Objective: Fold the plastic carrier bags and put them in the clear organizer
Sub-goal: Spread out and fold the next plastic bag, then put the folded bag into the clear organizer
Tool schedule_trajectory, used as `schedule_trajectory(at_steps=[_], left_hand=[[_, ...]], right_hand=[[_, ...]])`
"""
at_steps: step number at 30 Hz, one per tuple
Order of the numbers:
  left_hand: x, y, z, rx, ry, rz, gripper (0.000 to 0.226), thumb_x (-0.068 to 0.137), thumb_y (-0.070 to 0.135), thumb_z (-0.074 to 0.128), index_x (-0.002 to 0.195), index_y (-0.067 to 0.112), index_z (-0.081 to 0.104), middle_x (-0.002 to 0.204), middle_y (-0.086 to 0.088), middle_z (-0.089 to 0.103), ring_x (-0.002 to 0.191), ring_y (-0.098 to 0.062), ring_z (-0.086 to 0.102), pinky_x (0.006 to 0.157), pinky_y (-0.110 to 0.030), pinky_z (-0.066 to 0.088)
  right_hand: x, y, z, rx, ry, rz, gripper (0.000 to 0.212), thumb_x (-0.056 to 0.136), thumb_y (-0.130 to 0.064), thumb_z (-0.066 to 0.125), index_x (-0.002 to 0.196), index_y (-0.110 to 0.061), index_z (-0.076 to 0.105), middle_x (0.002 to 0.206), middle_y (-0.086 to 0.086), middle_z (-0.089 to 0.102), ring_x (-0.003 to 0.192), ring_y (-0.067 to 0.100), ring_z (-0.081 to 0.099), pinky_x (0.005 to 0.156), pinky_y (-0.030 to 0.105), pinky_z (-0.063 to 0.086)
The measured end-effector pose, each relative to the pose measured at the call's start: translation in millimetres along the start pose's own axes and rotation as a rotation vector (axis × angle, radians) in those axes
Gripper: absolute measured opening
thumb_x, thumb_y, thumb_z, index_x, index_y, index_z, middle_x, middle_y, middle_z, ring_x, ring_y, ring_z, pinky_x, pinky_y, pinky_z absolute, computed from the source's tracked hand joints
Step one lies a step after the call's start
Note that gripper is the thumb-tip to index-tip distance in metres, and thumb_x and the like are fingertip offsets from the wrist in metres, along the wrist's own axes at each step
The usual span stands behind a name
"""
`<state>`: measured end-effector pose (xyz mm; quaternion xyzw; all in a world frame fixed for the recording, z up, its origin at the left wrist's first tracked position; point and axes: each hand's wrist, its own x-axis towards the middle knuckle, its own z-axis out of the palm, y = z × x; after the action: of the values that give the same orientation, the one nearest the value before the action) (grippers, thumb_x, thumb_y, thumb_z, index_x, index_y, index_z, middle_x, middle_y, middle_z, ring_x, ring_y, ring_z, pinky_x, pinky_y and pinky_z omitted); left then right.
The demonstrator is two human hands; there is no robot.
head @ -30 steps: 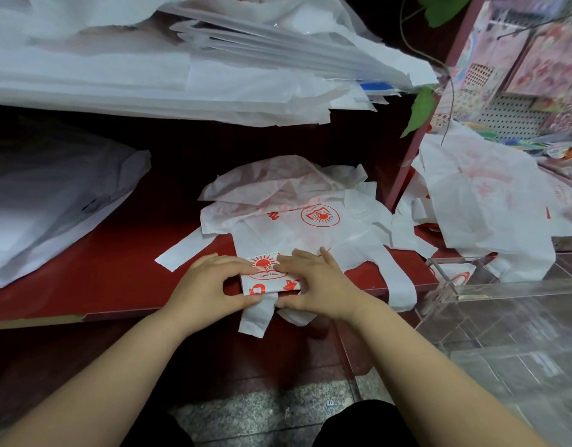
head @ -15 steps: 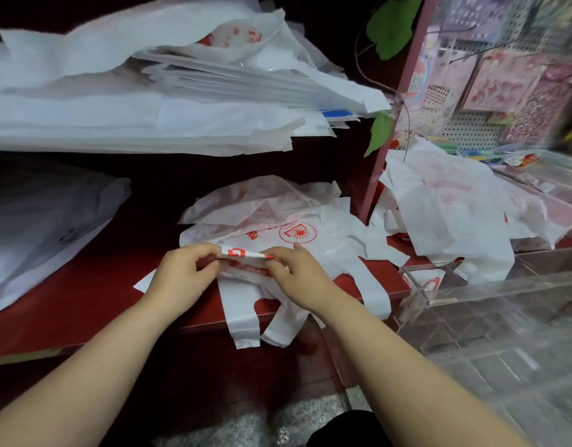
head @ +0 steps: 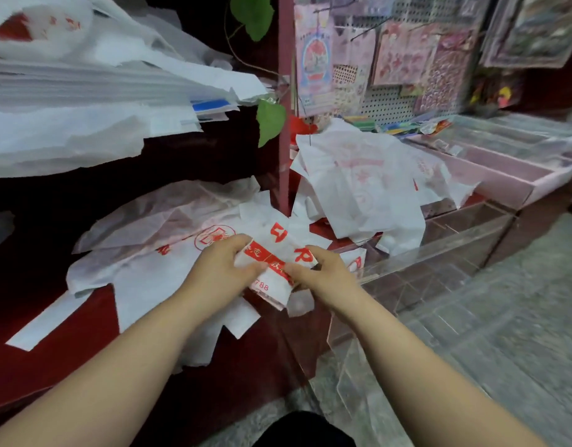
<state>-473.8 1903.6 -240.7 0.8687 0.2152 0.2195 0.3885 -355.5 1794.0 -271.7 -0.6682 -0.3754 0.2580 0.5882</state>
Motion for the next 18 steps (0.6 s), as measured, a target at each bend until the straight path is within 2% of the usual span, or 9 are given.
schedule_trajectory(at_steps=[3,6,7,9,11,13,15,16,18], left_hand=[[20.8,14.8,24.8,0.01,0.009,-0.023,0.027,0.084,0.011,0.063,0.069,0.031,0.053,0.074,0.016,0.058,0.07,-0.004,0.055,0.06,-0.017,0.041],[40.3,26.9,47.7,0.005,0.038,-0.04,0.026,0.084,0.014,0.063,0.071,0.033,0.051,0.078,0.013,0.059,0.08,-0.012,0.058,0.068,-0.026,0.043],[45.8,30.3,55.8,0.004,0.052,-0.049,0.025,0.084,0.014,0.063,0.072,0.033,0.051,0.081,0.011,0.06,0.083,-0.014,0.058,0.071,-0.027,0.043],[55.2,35.9,73.1,0.011,0.057,-0.072,0.015,0.085,0.017,0.063,0.081,0.03,0.056,0.091,0.006,0.063,0.088,-0.017,0.059,0.074,-0.027,0.043],[62.5,39.8,90.1,0.065,0.039,-0.094,0.016,0.086,0.02,0.062,0.101,0.025,0.061,0.102,0.004,0.065,0.095,-0.018,0.059,0.073,-0.026,0.04],[69.1,39.9,103.9,0.1,0.006,-0.096,0.024,0.085,0.019,0.062,0.109,0.02,0.061,0.108,0.002,0.066,0.098,-0.019,0.059,0.072,-0.025,0.039],[72.8,39.2,112.3,0.138,-0.021,-0.093,0.022,0.085,0.018,0.061,0.107,0.017,0.062,0.109,-0.001,0.066,0.099,-0.02,0.059,0.076,-0.028,0.044],[74.2,38.5,115.3,0.169,-0.032,-0.089,0.021,0.085,0.018,0.061,0.106,0.014,0.062,0.108,-0.002,0.067,0.098,-0.021,0.059,0.077,-0.03,0.045],[77.0,37.6,119.6,0.237,-0.079,-0.065,0.02,0.085,0.018,0.061,0.103,0.009,0.062,0.103,-0.004,0.067,0.093,-0.023,0.059,0.077,-0.035,0.047]], right_hand=[[-1.3,6.0,-44.7,-0.073,0.089,-0.033,0.014,0.085,-0.01,0.062,0.085,-0.024,0.06,0.088,0.0,0.065,0.083,0.013,0.06,0.078,0.024,0.049],[3.4,17.9,-90.3,-0.436,0.189,-0.052,0.011,0.089,-0.015,0.056,0.099,-0.018,0.061,0.095,0.003,0.068,0.094,0.019,0.062,0.088,0.033,0.046],[5.4,22.6,-101.3,-0.602,0.189,-0.045,0.016,0.091,-0.016,0.052,0.105,-0.016,0.06,0.097,0.004,0.069,0.098,0.021,0.062,0.093,0.035,0.042],[9.9,30.9,-113.5,-0.901,0.137,-0.001,0.033,0.089,-0.023,0.036,0.114,-0.014,0.055,0.105,0.005,0.067,0.107,0.023,0.056,0.099,0.03,0.027],[14.8,37.9,-118.5,-1.002,0.083,0.029,0.048,0.079,-0.026,0.026,0.116,-0.012,0.052,0.11,0.006,0.064,0.111,0.024,0.051,0.099,0.027,0.02],[17.6,43.5,-120.9,-0.783,0.156,0.026,0.035,0.086,-0.013,0.032,0.115,-0.007,0.051,0.107,0.01,0.063,0.106,0.027,0.053,0.099,0.034,0.031],[16.0,44.0,-122.2,-0.333,0.294,0.044,0.031,0.085,0.009,0.034,0.107,-0.007,0.05,0.093,0.003,0.061,0.096,0.022,0.055,0.094,0.038,0.043],[15.6,44.4,-123.5,-0.177,0.334,0.049,0.034,0.084,0.013,0.033,0.105,-0.009,0.048,0.089,-0.001,0.059,0.095,0.021,0.055,0.09,0.034,0.047],[15.2,43.4,-127.7,-0.06,0.329,0.061,0.033,0.087,0.009,0.041,0.112,-0.012,0.047,0.098,-0.002,0.058,0.099,0.017,0.053,0.081,0.019,0.046]])
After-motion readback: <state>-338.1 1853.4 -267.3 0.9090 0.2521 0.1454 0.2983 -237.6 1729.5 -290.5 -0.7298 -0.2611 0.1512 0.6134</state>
